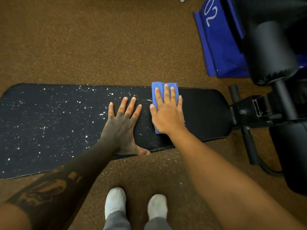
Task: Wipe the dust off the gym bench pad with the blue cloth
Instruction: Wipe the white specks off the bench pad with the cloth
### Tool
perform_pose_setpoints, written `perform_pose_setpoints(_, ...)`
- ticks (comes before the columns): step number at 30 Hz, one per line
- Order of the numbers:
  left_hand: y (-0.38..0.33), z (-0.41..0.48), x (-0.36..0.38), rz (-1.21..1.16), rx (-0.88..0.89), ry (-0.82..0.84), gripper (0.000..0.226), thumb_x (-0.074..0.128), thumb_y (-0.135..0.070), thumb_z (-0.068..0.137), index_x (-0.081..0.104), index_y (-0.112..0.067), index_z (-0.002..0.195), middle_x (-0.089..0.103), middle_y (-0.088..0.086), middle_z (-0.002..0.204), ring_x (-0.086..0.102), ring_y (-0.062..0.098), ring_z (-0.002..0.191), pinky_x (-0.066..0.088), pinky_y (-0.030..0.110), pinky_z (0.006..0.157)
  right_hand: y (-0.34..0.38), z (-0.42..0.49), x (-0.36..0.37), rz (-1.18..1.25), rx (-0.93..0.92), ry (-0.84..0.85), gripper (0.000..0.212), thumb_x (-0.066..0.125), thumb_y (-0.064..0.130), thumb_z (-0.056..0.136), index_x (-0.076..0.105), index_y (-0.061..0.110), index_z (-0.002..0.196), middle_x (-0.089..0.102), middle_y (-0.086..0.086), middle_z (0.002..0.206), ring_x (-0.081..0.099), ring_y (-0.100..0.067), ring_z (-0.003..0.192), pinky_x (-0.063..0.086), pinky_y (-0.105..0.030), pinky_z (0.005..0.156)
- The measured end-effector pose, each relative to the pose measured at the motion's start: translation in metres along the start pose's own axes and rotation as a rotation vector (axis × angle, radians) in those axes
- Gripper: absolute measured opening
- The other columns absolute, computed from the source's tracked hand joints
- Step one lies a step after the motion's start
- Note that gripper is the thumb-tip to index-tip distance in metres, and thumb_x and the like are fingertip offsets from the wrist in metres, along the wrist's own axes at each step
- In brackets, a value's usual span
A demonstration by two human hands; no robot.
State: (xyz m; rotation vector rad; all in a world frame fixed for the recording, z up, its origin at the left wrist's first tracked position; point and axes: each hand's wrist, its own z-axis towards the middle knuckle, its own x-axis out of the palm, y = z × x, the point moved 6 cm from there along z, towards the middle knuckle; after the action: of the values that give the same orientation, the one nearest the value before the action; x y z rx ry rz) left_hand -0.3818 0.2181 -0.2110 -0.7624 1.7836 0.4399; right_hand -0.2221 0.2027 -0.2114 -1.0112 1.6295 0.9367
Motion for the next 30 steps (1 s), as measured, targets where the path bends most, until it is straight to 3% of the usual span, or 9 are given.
perform_pose_setpoints(10,0.001,-0.004,0.0,0.022,-0.019,-0.019,0.162,0.026,-0.112,0.034,-0.011,-0.012,0.156,-0.019,0.012,0.165,-0.019,0.033,0.152,-0.004,0.065,0.12,0.007,-0.108,0.028,0.038,-0.039,0.014,0.063,0.014,0.045,0.102,-0.006,0.023,0.157,-0.011,-0.008,0.166,-0.019,-0.027,0.151,-0.003,-0.051,0.122)
perform_pose_setpoints(14,0.001,-0.005,0.001,0.041,-0.016,-0.006,0.163,0.025,-0.111,0.033,-0.012,-0.011,0.156,-0.019,0.013,0.165,-0.019,0.033,0.152,-0.004,0.064,0.119,0.001,-0.093,0.027,0.018,-0.071,-0.003,0.062,0.021,0.042,0.102,0.003,0.023,0.158,-0.004,-0.007,0.167,-0.013,-0.027,0.152,-0.001,-0.052,0.122)
perform_pose_setpoints(20,0.001,-0.006,0.0,0.042,-0.007,-0.012,0.165,0.028,-0.112,0.031,-0.007,-0.01,0.156,-0.015,0.013,0.166,-0.016,0.033,0.152,0.0,0.066,0.12,0.0,-0.043,0.01,0.018,-0.032,-0.009,0.06,0.023,0.039,0.104,0.001,0.023,0.158,-0.007,-0.007,0.167,-0.012,-0.027,0.152,-0.001,-0.051,0.122)
perform_pose_setpoints(30,0.004,-0.006,0.001,0.034,0.023,0.005,0.162,0.032,-0.11,0.035,-0.007,-0.01,0.156,-0.015,0.013,0.166,-0.016,0.033,0.152,0.0,0.066,0.12,0.005,-0.104,0.03,0.015,-0.066,0.01,0.061,0.016,0.041,0.102,0.003,0.021,0.158,-0.001,-0.008,0.167,-0.011,-0.027,0.152,0.004,-0.052,0.123)
